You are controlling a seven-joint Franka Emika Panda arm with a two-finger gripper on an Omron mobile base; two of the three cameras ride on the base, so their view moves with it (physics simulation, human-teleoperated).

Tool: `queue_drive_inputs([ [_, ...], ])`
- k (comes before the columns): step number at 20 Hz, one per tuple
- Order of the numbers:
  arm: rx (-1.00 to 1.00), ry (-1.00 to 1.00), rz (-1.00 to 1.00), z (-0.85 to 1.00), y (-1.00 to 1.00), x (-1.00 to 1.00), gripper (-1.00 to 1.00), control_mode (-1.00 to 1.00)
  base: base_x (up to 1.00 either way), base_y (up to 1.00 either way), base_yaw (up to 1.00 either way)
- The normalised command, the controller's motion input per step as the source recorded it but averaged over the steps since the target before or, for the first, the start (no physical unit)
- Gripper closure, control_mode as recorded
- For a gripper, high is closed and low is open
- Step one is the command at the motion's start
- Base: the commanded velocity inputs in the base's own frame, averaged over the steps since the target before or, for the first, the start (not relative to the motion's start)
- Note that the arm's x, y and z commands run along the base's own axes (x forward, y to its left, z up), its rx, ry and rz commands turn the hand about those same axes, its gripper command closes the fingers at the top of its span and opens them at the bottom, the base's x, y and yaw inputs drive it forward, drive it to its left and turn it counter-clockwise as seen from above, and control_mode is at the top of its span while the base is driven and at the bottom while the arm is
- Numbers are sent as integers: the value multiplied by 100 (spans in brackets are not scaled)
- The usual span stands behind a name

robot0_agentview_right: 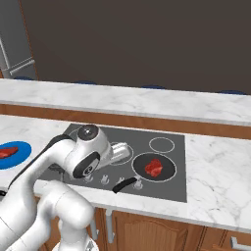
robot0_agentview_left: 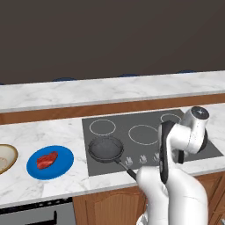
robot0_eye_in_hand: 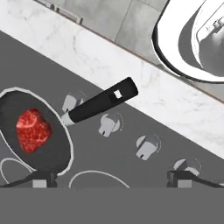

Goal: Place one of the steaks on the plate and the other in the bowl. Then place the bowl in the fridge.

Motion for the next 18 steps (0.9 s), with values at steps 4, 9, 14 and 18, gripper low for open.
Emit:
queue_drive_inputs([
  [4,8,0,-62,0,-61,32,-100,-100,0,0,0],
  [9,15,0,-44,2,-36,31,-100,-100,0,0,0],
  [14,22,0,-30,4,-13,18,-100,-100,0,0,0],
  [18,18,-3,-25,0,0,23,-100,-100,0,0,0],
])
